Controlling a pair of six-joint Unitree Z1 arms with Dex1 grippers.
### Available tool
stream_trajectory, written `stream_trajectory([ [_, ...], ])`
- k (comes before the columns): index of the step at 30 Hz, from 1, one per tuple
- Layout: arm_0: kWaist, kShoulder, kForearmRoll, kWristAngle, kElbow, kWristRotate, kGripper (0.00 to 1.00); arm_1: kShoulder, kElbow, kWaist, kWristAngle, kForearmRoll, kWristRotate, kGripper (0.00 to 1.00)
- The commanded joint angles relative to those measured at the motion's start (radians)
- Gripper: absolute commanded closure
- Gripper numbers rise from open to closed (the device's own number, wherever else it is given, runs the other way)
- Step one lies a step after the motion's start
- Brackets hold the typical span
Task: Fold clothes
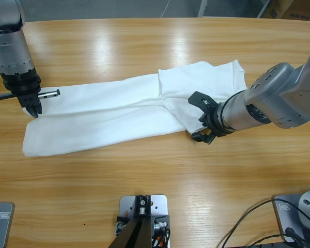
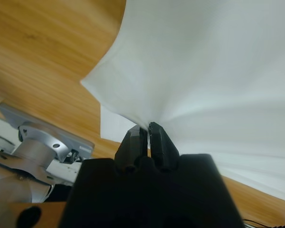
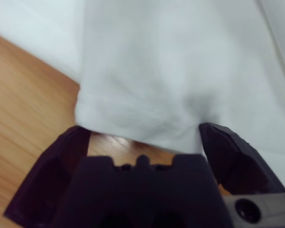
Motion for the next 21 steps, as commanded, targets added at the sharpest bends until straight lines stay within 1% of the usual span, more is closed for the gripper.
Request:
stream_trajectory([
  [1,-0.01,0.059,0.036,0.052,0.04,0.026,0.145,0.063,0.051,0.011,0.003,-0.012,0.013,0.096],
  [2,-0.01,0.055,0.036,0.056,0.033,0.028,0.121,0.063,0.051,0.011,0.004,-0.012,0.013,0.095],
  [4,-0.011,0.049,0.038,0.06,0.016,0.032,0.036,0.062,0.053,0.01,0.004,-0.012,0.013,0.096],
  [9,-0.015,0.015,0.092,0.06,-0.029,0.091,0.036,0.061,0.052,0.01,0.003,-0.012,0.015,0.095],
  [11,0.007,-0.019,0.094,0.057,-0.025,0.193,0.036,0.061,0.052,0.011,0.003,-0.012,0.015,0.095],
  [13,0.051,-0.062,0.084,0.039,-0.017,0.31,0.039,0.058,0.053,0.011,0.003,-0.012,0.015,0.096],
  [15,0.105,-0.155,0.023,-0.037,0.023,0.38,0.046,0.049,0.055,0.011,0.004,-0.012,0.015,0.093],
  [17,0.158,-0.268,-0.078,-0.132,0.103,0.395,0.046,0.036,0.058,0.01,0.005,-0.01,0.015,0.092],
  [19,0.226,-0.37,-0.215,-0.257,0.228,0.398,0.047,0.022,0.058,0.011,0.007,-0.007,0.017,0.091],
  [21,0.277,-0.416,-0.292,-0.384,0.315,0.424,0.04,-0.008,0.057,0.011,0.006,0.005,0.028,0.087],
])
